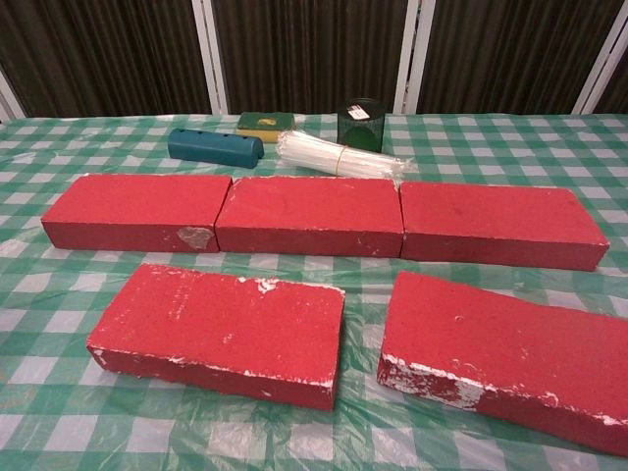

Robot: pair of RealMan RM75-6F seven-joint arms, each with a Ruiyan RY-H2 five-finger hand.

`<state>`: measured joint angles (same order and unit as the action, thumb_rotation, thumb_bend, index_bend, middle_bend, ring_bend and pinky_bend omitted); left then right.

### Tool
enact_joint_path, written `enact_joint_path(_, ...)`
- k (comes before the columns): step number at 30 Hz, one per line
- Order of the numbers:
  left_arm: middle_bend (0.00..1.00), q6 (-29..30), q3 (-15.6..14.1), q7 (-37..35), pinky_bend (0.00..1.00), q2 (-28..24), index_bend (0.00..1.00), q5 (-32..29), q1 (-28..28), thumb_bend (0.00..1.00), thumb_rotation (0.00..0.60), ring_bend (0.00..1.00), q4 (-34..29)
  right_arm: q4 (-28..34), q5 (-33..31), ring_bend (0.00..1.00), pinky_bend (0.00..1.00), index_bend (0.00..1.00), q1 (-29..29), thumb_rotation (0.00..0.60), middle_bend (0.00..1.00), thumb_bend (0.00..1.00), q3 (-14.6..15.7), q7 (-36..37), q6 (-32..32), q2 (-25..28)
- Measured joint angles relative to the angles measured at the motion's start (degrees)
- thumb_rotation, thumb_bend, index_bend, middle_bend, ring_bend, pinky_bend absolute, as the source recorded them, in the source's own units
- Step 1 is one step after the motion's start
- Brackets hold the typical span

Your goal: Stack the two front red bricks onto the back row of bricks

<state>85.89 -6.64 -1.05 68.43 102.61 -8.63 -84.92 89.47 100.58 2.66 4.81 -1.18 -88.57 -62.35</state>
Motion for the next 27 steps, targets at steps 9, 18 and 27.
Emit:
enact_joint_path(9, 0.00, -1.09, -1.96, -5.78, 0.02, -0.14, 0.00, 4.56, -2.24, 0.33, 0.600, 0.00, -0.03, 0.11, 1.49, 0.00, 0.00, 0.00, -0.01, 0.533, 0.00, 0.14, 0.80, -0.29, 0.21, -0.02)
enact_joint_path(18, 0.00, -10.48, -4.46, -16.48, 0.00, 1.41, 0.00, 12.77, -13.30, 0.29, 0.600, 0.00, -2.38, 0.35, 2.82, 0.00, 0.00, 0.00, -0.12, 0.534, 0.00, 0.14, 1.73, -0.65, 0.51, -0.10)
enact_joint_path(27, 0.00, -22.23, -1.48, -17.70, 0.00, 5.68, 0.00, 8.45, -21.83, 0.29, 0.600, 0.00, -3.41, 0.52, 2.73, 0.00, 0.00, 0.00, 0.35, 0.533, 0.00, 0.14, 1.87, -0.62, 1.70, -0.05)
